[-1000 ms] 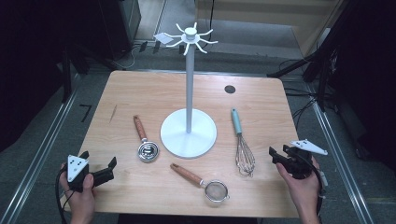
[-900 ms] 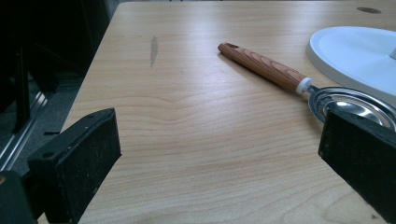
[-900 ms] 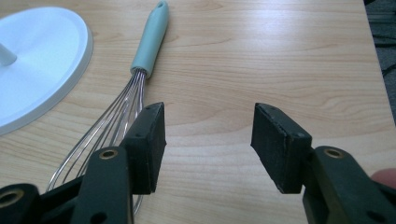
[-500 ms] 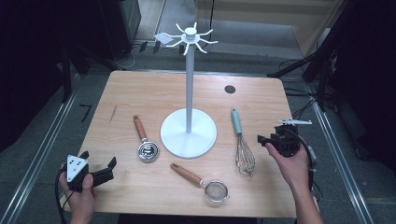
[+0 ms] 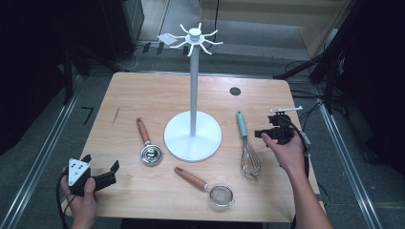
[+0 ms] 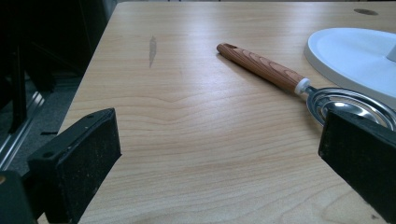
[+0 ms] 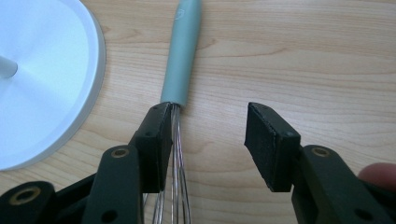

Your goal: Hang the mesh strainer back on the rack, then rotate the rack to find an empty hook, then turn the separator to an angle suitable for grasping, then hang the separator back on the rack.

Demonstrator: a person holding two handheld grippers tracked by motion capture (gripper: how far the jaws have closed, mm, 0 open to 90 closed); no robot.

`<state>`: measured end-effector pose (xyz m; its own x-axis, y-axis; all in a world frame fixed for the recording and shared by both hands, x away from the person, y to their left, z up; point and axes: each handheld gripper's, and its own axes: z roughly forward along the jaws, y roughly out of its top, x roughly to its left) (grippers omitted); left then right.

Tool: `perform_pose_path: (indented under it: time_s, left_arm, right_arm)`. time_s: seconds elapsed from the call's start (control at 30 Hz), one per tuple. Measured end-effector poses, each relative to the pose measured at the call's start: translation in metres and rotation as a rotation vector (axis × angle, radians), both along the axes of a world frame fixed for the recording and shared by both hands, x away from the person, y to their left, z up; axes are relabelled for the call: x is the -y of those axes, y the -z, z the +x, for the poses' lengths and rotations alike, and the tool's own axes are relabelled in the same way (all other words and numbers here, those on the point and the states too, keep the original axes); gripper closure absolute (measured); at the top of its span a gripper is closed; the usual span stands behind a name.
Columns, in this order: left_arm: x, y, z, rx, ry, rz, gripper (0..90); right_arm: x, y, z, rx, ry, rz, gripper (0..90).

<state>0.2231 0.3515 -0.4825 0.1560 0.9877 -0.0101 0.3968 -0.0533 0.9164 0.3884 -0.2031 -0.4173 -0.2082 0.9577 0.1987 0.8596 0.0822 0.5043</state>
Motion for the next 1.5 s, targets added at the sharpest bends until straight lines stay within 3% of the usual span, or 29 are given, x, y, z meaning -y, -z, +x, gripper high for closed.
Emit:
perform_pose_path:
  time_s: [0.07, 0.37, 0.63, 0.73, 1.07, 1.2, 1.5]
  left_arm:
    - [0.0, 0.0, 0.0, 0.0, -0.001, 0.001, 0.0]
    - [0.0, 0.0, 0.0, -0.001, 0.001, -0.003, 0.0]
    - [0.0, 0.0, 0.0, -0.004, -0.001, -0.005, 0.0]
    - [-0.001, 0.0, 0.0, -0.003, 0.0, -0.008, 0.0]
    - [-0.002, 0.0, 0.0, -0.002, 0.001, -0.014, 0.0]
    - [-0.002, 0.0, 0.0, -0.003, 0.002, -0.016, 0.0]
    - [-0.003, 0.0, 0.0, -0.001, 0.004, -0.024, 0.0]
  right_arm:
    - [-0.005, -0.001, 0.006, -0.03, 0.0, -0.028, 55.1]
    - [-0.019, -0.006, 0.029, -0.113, 0.002, -0.053, 56.8]
    - [-0.03, -0.004, 0.041, -0.138, -0.021, -0.089, 49.9]
    - [-0.036, -0.003, 0.047, -0.156, -0.012, -0.124, 51.9]
    - [-0.044, -0.005, 0.057, -0.161, -0.009, -0.154, 55.5]
    - [-0.051, -0.004, 0.061, -0.183, -0.015, -0.191, 58.7]
    - [-0.058, -0.004, 0.067, -0.201, -0.027, -0.192, 61.2]
